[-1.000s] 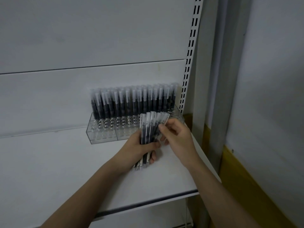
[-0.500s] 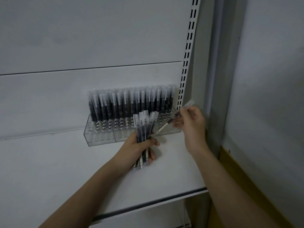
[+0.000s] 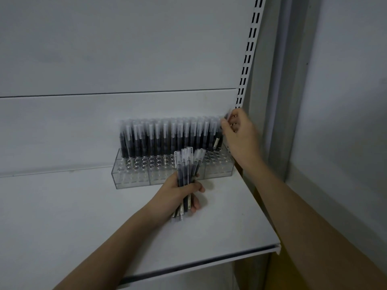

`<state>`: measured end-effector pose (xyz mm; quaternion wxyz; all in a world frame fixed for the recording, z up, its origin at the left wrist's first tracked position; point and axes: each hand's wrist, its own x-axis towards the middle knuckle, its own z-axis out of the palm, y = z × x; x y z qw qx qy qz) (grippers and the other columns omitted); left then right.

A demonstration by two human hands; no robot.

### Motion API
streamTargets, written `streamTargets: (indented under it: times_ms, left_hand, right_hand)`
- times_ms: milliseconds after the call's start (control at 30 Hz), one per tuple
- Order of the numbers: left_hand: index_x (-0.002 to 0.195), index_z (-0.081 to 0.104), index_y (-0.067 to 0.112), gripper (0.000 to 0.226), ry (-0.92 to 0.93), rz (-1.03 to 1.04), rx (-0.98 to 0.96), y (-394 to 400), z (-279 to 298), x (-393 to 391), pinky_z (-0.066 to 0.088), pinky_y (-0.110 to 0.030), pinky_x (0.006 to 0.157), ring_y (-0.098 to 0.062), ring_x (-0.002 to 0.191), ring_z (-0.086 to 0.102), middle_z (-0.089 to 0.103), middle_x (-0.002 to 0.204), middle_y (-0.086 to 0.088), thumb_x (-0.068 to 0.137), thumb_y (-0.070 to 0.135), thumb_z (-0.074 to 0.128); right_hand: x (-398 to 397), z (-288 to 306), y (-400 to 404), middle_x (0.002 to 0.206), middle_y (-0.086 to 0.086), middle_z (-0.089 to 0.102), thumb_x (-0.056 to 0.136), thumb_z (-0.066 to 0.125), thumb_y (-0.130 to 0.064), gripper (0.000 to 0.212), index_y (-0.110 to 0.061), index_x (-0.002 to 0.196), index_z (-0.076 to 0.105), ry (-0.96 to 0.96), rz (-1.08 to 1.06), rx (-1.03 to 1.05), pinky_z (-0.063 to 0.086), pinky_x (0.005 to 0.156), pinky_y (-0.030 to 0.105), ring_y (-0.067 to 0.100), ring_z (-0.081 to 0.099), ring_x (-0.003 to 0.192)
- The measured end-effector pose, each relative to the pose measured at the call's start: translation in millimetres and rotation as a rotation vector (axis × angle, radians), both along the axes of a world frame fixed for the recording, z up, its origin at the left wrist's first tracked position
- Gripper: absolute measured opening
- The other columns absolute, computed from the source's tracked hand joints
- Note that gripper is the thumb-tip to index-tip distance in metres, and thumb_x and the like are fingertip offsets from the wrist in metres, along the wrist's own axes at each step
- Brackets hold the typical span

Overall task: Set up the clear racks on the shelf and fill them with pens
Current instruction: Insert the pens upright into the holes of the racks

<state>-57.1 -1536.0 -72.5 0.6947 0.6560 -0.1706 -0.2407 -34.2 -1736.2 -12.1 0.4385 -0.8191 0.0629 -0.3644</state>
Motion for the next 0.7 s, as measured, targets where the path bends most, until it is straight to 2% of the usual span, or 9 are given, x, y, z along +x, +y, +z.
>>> streamTargets:
  times_ms: [67,133,200,333,500,600,700]
  left_hand:
    - [0.116,0.048,0.0,0.023,0.0,-0.002,0.002,-0.1,-0.4,0.3,0.045,-0.032,0.047,-0.027,0.051,0.058,0.067,0.086,-0.011,0.094,-0.002,0.056]
    - [0.115,0.048,0.0,0.022,0.002,-0.001,0.0,-0.4,-1.1,0.4,0.044,-0.032,0.046,-0.027,0.05,0.058,0.067,0.085,-0.011,0.094,-0.002,0.056]
    - [0.115,0.048,-0.001,0.023,0.0,0.005,0.001,-1.1,-1.1,-0.3,0.043,-0.032,0.046,-0.027,0.05,0.058,0.067,0.085,-0.011,0.094,-0.002,0.056]
    - [0.107,0.051,-0.001,0.016,-0.01,0.009,0.015,-0.8,-1.1,0.2,0.043,-0.034,0.05,-0.029,0.051,0.056,0.067,0.083,-0.015,0.094,0.0,0.058]
    - [0.104,0.054,-0.002,0.016,0.005,0.007,0.047,0.8,-2.4,1.1,0.043,-0.033,0.05,-0.028,0.052,0.054,0.063,0.065,-0.023,0.093,0.007,0.061]
    - [0.096,0.06,-0.001,0.007,-0.005,0.008,0.044,1.7,-0.8,0.1,0.045,-0.033,0.051,-0.028,0.053,0.057,0.064,0.066,-0.024,0.095,0.006,0.057]
    - [0.096,0.06,-0.001,0.008,-0.003,0.029,0.003,2.5,1.2,-0.8,0.047,-0.032,0.051,-0.028,0.055,0.061,0.068,0.072,-0.017,0.096,0.003,0.054]
  right_hand:
    - [0.2,3.4,-0.3,0.087,-0.004,0.062,0.099,0.058,-0.026,0.012,-0.015,0.101,0.055,0.03,-0.026,-0.046,0.048,0.065,0.017,0.007,0.062,0.078]
    - [1.5,2.3,-0.7,0.085,-0.005,0.062,0.099,0.058,-0.025,0.012,-0.014,0.099,0.055,0.112,-0.018,-0.149,0.045,0.062,0.015,0.006,0.06,0.076]
    - [2.6,-6.5,1.5,0.08,-0.002,0.06,0.098,0.059,-0.025,0.015,-0.013,0.092,0.052,0.174,-0.001,-0.236,0.045,0.058,0.02,0.009,0.058,0.071]
    - [3.5,-15.6,4.4,0.073,-0.005,0.054,0.097,0.062,-0.022,0.018,-0.016,0.085,0.049,0.138,-0.012,-0.153,0.044,0.06,0.025,0.01,0.052,0.066]
    - [7.4,-14.1,1.5,0.072,0.006,0.059,0.096,0.063,-0.022,0.022,-0.013,0.08,0.052,0.273,-0.018,-0.189,0.045,0.061,0.029,0.019,0.057,0.067]
    - [5.5,-19.7,2.1,0.087,0.004,0.061,0.094,0.066,-0.021,0.015,-0.01,0.094,0.057,0.298,-0.039,-0.154,0.047,0.069,0.031,0.02,0.058,0.079]
    - [-13.5,-27.3,11.7,0.101,-0.001,0.057,0.095,0.064,-0.023,0.021,-0.011,0.11,0.054,0.175,-0.054,-0.007,0.042,0.074,0.023,0.014,0.055,0.088]
